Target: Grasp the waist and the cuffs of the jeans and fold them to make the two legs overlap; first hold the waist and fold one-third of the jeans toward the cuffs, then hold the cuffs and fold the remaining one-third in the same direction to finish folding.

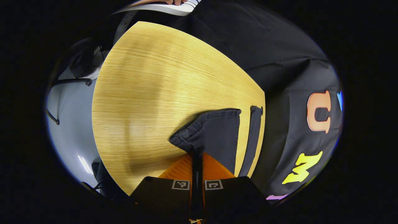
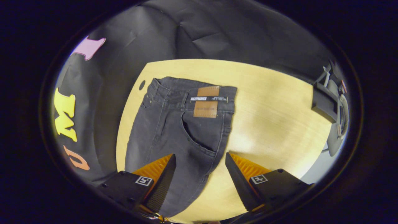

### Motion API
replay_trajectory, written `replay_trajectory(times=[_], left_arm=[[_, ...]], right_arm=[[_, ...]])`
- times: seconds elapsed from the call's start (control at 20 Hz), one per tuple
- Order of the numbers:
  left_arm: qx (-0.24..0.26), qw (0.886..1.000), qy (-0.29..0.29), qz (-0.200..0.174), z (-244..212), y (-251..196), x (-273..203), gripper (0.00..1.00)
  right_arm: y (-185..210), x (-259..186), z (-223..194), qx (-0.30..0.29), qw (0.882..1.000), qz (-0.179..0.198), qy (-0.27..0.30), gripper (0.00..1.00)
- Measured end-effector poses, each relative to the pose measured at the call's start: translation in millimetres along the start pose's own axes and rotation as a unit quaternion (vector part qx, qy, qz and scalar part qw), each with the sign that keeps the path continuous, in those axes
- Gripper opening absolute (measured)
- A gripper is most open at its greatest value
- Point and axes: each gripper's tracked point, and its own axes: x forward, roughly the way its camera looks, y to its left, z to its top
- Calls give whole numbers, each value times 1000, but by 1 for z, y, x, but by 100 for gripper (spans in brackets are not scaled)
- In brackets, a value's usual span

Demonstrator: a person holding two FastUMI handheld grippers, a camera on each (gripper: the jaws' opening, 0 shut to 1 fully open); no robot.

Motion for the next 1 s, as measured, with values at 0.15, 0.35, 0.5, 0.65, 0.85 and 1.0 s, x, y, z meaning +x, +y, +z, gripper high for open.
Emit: replay_trajectory(times=[0.15, 0.35, 0.5, 0.65, 0.85, 1.0], left_arm=[[-4, 1000, -1, 1, 0, -1, 0, 4], [-1, 1000, 3, 6, -1, -1, 0, 4], [-5, 1000, 7, 7, -1, -1, -2, 4], [-25, 1000, 10, 6, -1, -7, -5, 4], [-42, 999, 18, -15, 0, -26, -16, 4], [-45, 998, 28, -42, 1, -52, -24, 4]], right_arm=[[-8, 1, 8, 39, 999, -13, -14, 75], [-14, 9, 9, 66, 997, 5, -33, 14], [-13, 7, 9, 46, 998, 12, -39, 6], [1, -3, 12, 57, 996, 48, -39, 6], [19, -19, 17, 69, 992, 99, -39, 10], [44, -36, 21, 58, 988, 137, -49, 6]])
